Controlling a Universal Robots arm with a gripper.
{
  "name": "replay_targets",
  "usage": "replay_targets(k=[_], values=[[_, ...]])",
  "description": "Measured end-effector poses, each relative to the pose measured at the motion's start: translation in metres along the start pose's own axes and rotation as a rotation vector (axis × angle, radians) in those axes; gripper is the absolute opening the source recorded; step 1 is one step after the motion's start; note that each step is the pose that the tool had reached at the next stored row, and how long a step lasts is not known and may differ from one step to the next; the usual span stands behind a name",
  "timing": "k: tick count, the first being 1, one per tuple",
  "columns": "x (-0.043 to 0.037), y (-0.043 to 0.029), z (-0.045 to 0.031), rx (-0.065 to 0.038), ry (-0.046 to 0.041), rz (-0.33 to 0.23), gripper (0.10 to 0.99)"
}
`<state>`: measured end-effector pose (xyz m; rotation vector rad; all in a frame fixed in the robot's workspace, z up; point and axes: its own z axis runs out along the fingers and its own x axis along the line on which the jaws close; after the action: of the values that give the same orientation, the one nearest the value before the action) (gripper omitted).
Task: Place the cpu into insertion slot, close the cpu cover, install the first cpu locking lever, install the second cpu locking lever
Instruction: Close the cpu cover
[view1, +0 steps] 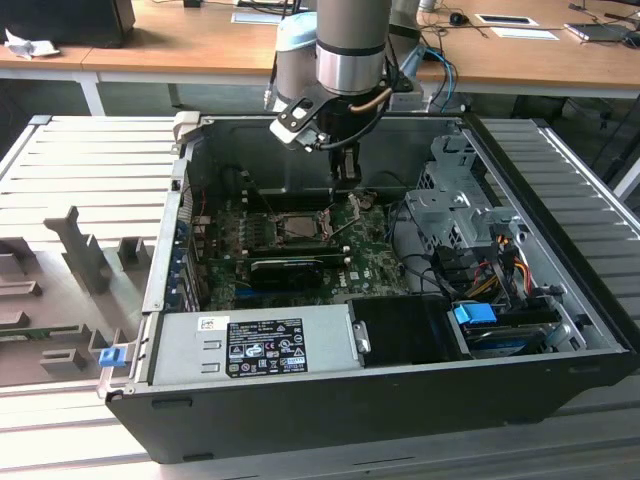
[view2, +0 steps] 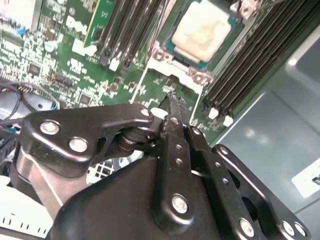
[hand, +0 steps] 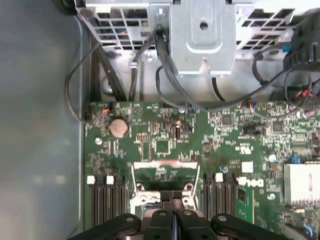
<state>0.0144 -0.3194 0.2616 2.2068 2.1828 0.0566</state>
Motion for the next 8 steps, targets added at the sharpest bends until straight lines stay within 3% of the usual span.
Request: replay_targets(k=[3, 5, 8], values=[[0.0002, 0.0109, 0.0007, 0.002, 0.0004, -0.001, 0.106], [0.0003, 0.0231, 0.0013, 0.003, 0.0004, -0.007, 0.106], [0.0004, 0.0298, 0.0018, 0.003, 0.0017, -0.027, 0.106]])
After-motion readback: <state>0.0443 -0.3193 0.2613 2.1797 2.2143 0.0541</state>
